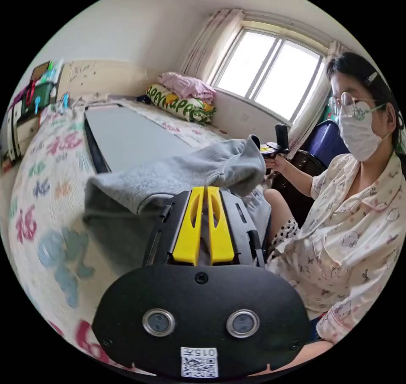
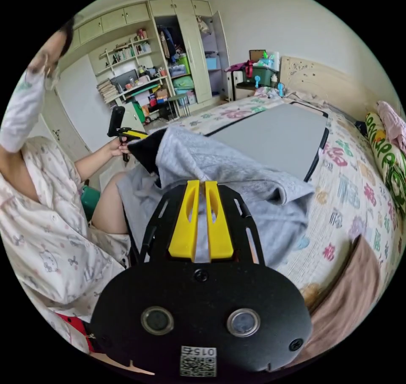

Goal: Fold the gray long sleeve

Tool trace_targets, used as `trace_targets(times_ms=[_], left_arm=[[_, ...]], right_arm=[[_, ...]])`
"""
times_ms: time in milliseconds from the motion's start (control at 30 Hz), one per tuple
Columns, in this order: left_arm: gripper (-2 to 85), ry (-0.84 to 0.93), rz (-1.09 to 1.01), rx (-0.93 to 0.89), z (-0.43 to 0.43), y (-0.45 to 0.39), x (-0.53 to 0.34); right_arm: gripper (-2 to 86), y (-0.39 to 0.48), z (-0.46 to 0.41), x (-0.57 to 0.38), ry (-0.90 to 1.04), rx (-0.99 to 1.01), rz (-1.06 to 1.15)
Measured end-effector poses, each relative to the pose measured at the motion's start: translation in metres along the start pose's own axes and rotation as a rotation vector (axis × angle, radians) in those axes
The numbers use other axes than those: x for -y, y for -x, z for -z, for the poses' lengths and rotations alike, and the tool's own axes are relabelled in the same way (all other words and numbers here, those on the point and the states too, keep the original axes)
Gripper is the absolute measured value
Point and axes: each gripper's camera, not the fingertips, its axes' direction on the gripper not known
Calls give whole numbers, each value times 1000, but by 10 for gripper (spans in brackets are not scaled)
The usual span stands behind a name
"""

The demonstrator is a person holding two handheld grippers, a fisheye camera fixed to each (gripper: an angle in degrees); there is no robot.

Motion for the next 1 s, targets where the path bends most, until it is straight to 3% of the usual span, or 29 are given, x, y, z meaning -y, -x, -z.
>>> trace_targets(times_ms=[167,400,500,633,767,867,1000], left_arm=[[5,8,233,7,-28,-35,-125],[5,-95,139,67,-14,-85,-107],[8,-157,166,43,-14,-87,-116],[25,40,436,294,-68,-69,-147],[76,-80,533,187,-79,-96,-186],[108,-164,578,145,-89,-106,-205],[120,-196,538,41,-113,-108,-197]], right_arm=[[29,54,-30,-102,105,2,-83],[29,62,24,-110,-8,-93,-91],[29,53,28,-126,-20,-33,-142],[46,10,-5,-174,45,-66,-403],[121,-8,3,-224,-109,139,-600],[128,-25,-15,-247,-155,268,-698],[134,-32,-40,-237,-162,361,-668]])
